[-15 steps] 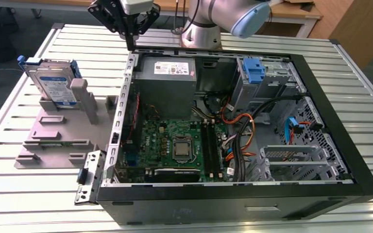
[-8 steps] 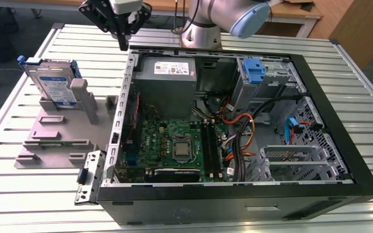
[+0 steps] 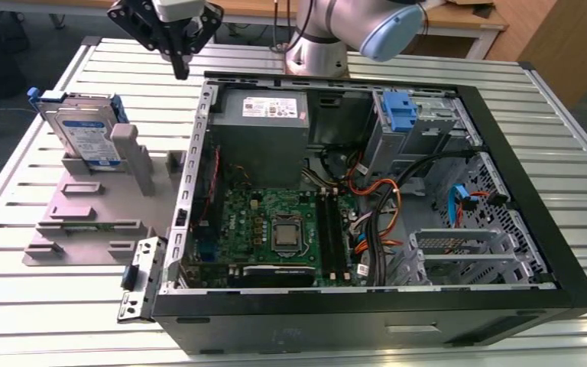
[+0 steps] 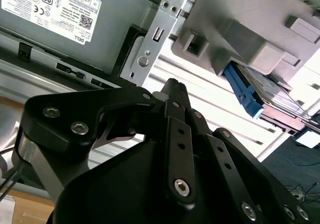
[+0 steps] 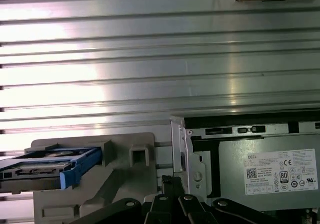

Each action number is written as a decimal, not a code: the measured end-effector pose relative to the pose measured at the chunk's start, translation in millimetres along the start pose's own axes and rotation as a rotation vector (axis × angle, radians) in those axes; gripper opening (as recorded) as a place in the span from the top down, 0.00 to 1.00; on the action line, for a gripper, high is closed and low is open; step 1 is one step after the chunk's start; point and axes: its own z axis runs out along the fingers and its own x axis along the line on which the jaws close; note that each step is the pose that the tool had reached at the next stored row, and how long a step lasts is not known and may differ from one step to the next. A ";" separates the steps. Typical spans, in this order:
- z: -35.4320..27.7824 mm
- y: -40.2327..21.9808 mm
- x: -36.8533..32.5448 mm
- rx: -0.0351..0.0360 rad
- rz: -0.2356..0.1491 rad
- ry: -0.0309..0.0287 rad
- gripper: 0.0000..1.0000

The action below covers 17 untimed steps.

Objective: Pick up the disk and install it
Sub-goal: 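Reach for the disk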

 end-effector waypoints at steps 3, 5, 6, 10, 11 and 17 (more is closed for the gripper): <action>-0.1 -0.4 5.7 0.0000 0.000 0.0000 0.89; -0.1 -0.7 9.7 0.0000 0.001 0.0000 0.89; -0.1 -0.9 11.6 0.0001 0.001 0.0000 0.89; -0.1 -1.4 18.9 0.0000 0.001 -0.0001 0.89; -0.2 -1.6 20.6 0.0000 0.001 -0.0001 0.89; -0.3 -2.3 29.7 0.0000 0.002 -0.0001 0.89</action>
